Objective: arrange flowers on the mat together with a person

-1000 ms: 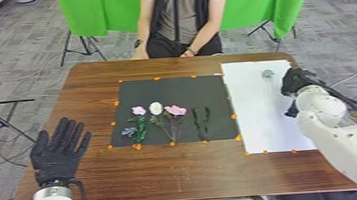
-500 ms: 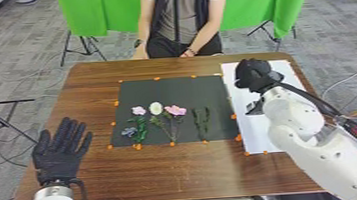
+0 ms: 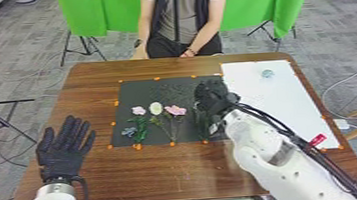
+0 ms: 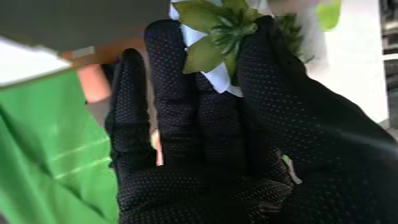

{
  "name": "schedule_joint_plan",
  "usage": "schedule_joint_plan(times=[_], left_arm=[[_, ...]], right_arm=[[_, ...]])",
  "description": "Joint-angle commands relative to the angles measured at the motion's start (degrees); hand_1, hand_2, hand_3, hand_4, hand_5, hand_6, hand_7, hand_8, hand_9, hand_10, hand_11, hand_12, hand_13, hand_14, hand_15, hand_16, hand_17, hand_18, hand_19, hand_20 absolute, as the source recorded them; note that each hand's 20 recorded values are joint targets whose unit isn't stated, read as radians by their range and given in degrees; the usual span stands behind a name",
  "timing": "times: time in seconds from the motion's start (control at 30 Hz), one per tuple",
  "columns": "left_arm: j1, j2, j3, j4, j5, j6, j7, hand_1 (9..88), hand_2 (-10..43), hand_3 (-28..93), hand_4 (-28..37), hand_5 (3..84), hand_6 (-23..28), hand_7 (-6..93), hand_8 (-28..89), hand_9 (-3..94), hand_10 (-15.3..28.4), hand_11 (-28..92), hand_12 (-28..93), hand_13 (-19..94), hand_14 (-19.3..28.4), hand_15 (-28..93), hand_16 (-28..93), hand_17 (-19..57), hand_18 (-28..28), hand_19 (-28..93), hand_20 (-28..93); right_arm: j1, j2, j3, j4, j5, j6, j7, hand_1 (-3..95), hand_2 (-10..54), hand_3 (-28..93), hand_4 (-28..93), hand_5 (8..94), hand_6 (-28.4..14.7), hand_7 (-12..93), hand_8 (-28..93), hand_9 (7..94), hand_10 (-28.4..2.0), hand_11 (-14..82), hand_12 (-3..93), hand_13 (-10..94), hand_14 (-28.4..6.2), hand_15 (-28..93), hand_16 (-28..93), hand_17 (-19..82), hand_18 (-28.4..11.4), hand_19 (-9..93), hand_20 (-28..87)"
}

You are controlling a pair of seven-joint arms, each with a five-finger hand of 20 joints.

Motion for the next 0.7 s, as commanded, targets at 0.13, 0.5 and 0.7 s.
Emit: schedule_joint_plan(times=[0.13,0.5,0.7], left_arm=[[0.50,-0.01,0.17,0.37,-0.44,-0.63,-0.52,24.2,17.4,74,-28.3,47.1,7.9,12.9,-11,40.2,13.1,18,5,30,13.9,25,-7,-6.7,14.9,39,9],[0.75,-0.18,-0.23,0.34,-0.92,-0.49,0.18,24.1,17.3,74,-28.3,47.0,7.9,12.9,-11,40.2,13.0,18,5,30,14.0,25,-7,-6.7,14.9,38,9],[0.78,-0.14,-0.27,0.21,-1.58,0.29,0.43,24.0,17.3,74,-28.3,47.4,8.1,12.9,-11,40.3,13.1,18,5,30,14.0,25,-7,-6.6,14.8,38,9]], right_arm=[[1.66,-0.36,-3.69,2.68,-1.64,7.07,3.34,59.6,-9.3,70,-28,68.1,2.1,40,-5,80.4,-8.5,12.5,43.2,61,-6.8,41,40,23,-18.3,66,26],[1.39,-1.42,-2.59,3.17,-2.31,1.54,2.96,58.8,-9.5,69,-28,64.5,1.2,36,-7,76.5,-9.1,9.2,39.2,59,-6.7,40,39,23,-18.5,67,25],[0.79,-1.39,-2.16,3.49,-2.44,0.32,3.63,57.0,-9.5,71,-28,61.4,0.7,32,-7,67.7,-9.7,14.8,27.8,55,-7.9,40,32,22,-19.0,67,24]])
